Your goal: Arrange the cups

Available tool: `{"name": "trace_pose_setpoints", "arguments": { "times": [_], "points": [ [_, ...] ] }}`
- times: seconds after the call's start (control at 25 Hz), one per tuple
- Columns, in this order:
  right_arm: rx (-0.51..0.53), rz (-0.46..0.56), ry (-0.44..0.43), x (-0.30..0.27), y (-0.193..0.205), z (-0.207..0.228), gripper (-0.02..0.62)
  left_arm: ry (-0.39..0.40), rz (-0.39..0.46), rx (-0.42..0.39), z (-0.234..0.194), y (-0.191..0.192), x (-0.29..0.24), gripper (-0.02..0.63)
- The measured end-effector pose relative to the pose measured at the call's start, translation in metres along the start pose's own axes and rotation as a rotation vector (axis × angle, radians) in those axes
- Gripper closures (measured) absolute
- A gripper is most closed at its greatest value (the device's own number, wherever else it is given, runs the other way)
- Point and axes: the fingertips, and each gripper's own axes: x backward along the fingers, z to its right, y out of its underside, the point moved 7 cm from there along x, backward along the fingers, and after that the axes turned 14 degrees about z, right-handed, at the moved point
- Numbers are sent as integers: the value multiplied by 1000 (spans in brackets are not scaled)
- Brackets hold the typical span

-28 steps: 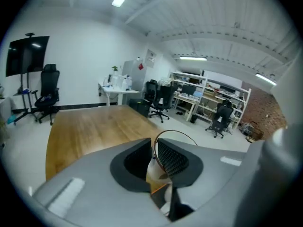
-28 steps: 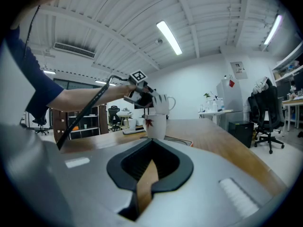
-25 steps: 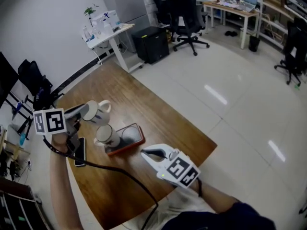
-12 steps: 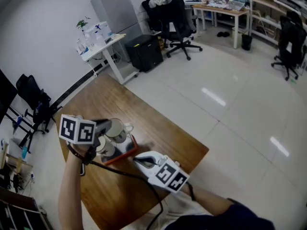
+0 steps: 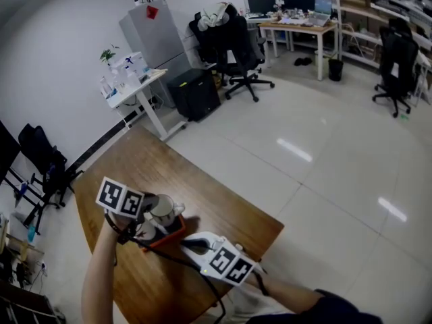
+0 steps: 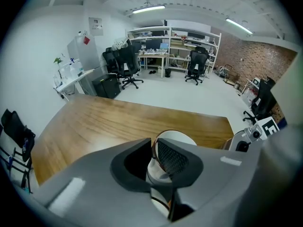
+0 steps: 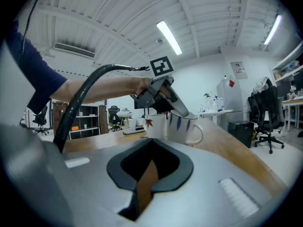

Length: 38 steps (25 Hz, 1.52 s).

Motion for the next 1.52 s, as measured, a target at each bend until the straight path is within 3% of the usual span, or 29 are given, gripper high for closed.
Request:
{"name": "trace_pose_setpoints", "arguments": {
  "times": [0.24,0.48,0.68,0.8,0.92,1.04,1.16,1.24,1.28,1.36,1.52],
  "points": [
    [6,4,0,1,-4,1,595,-15,-8,25,-4,5,0,555],
    [5,1,1,4,-1,5,595,-44,-111,-27,-9,21,2,557],
    [7,-1,-1,4,5,7,595,-57,-71,-77,-8,20,7,558],
    [2,-2,-3,5,2,5,595,-118,-15,-133,-5,9,25,562],
    [3,-3,-5,7,-3,5,595,-209,95,-185,3,-7,64,601],
    [-1,-1,4,10,-3,4,595,-221,325,-134,20,-11,112,601],
    [0,3,12,13,-1,5,595,-133,688,72,48,8,162,601],
    [3,4,9,13,3,8,595,-65,906,258,72,48,181,601],
    [6,7,4,12,5,8,595,-48,971,332,85,75,182,602],
    [10,9,0,13,6,8,595,-84,999,388,112,131,173,603],
    [17,12,8,17,-8,12,595,-234,966,365,137,196,151,603]
  ]
}}
